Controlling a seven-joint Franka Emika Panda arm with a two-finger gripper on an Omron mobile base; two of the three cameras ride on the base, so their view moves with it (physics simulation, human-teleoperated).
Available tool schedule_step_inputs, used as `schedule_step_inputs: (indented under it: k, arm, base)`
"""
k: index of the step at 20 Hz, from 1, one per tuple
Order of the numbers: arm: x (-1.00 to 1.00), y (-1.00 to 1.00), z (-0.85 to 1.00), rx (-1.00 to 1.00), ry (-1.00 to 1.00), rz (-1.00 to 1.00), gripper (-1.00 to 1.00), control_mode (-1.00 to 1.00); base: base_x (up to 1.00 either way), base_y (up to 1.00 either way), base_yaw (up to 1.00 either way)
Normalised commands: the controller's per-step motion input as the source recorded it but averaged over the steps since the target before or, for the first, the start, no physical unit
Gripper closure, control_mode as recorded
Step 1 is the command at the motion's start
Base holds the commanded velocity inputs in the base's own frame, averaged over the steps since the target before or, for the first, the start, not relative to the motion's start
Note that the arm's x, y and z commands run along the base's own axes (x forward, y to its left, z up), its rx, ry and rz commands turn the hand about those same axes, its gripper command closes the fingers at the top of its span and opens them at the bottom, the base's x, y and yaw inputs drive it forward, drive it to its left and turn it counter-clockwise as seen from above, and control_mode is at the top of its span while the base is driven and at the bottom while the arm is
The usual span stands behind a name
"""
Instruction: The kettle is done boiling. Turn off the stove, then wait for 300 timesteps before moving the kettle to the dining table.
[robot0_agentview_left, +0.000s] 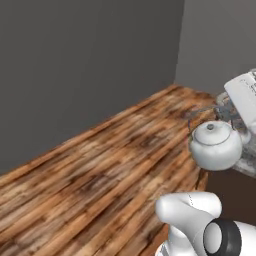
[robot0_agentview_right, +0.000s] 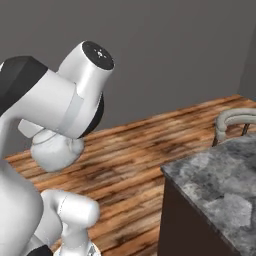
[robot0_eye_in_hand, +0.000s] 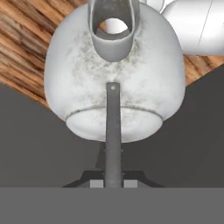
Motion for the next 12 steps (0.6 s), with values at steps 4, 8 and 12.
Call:
schedule_step_inputs:
  k: [4,8,12]
  arm:
    - [0.0,0.0,0.0,0.0,0.0,0.0,1.0,1.0]
    - [0.0,0.0,0.0,0.0,0.0,0.0,1.0,1.0]
    - [0.0,0.0,0.0,0.0,0.0,0.0,1.0,1.0]
  base:
    - [0.27,0.0,-0.69]
    - [0.03,-0.03,-0.65]
    - [0.43,0.0,-0.59]
